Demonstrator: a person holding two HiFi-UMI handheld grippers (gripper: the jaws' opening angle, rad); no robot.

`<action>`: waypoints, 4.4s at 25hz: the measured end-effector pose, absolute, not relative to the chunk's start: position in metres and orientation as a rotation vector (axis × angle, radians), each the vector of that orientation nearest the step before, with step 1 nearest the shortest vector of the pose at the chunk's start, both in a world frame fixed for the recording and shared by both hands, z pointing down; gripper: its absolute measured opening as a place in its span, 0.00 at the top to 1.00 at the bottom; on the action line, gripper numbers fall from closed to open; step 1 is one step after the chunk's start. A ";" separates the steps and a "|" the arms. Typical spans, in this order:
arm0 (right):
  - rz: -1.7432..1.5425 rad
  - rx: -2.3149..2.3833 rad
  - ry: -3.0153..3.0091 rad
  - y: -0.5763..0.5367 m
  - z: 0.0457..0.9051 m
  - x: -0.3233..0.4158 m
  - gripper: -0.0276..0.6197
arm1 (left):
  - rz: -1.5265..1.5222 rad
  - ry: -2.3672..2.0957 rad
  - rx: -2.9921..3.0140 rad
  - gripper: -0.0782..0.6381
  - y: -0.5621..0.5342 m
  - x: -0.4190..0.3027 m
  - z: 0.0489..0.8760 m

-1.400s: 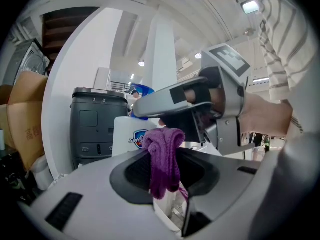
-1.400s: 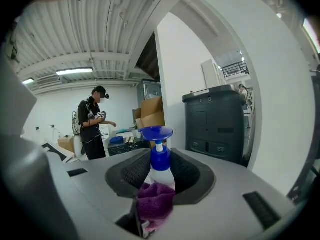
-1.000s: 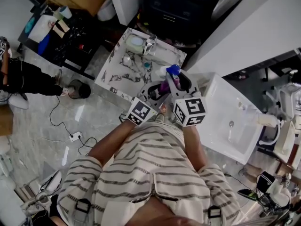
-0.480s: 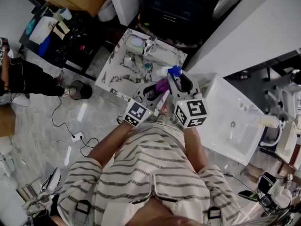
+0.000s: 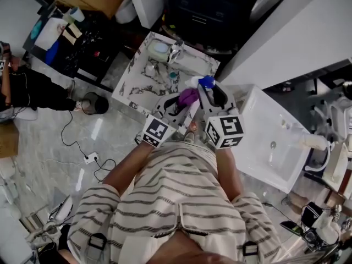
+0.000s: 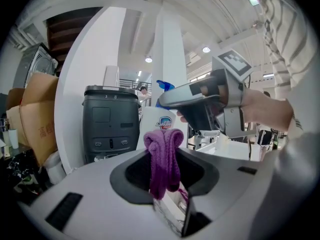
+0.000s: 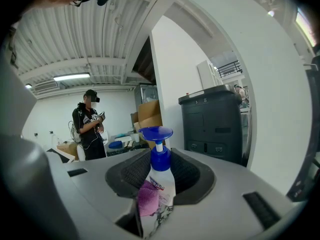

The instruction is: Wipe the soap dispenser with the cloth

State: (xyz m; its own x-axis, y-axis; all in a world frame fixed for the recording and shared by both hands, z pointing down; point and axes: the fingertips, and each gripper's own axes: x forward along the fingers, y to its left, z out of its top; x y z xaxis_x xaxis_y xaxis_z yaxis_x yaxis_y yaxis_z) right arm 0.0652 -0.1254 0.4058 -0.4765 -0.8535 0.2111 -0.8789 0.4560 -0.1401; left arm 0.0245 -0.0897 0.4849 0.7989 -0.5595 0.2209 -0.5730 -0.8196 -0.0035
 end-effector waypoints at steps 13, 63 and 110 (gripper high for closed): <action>0.337 1.552 -2.598 -0.123 0.402 0.068 0.75 | 0.239 -0.994 2.909 0.72 -0.099 0.007 0.461; 0.090 0.837 -2.873 -0.065 0.392 0.041 0.75 | 0.189 -0.305 3.108 0.72 -0.081 0.001 0.436; 0.178 0.591 -3.004 -0.038 0.376 0.017 0.75 | 0.240 -0.102 3.005 0.72 -0.065 -0.004 0.457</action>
State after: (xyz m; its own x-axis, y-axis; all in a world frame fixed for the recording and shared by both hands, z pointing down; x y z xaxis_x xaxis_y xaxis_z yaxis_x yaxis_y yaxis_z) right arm 0.0173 -0.0382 0.3761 -0.9231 -0.3725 0.0956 -0.3812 0.9192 -0.0992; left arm -0.0040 -0.0649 0.4571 0.9851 -0.0570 0.1624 -0.0769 -0.9900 0.1187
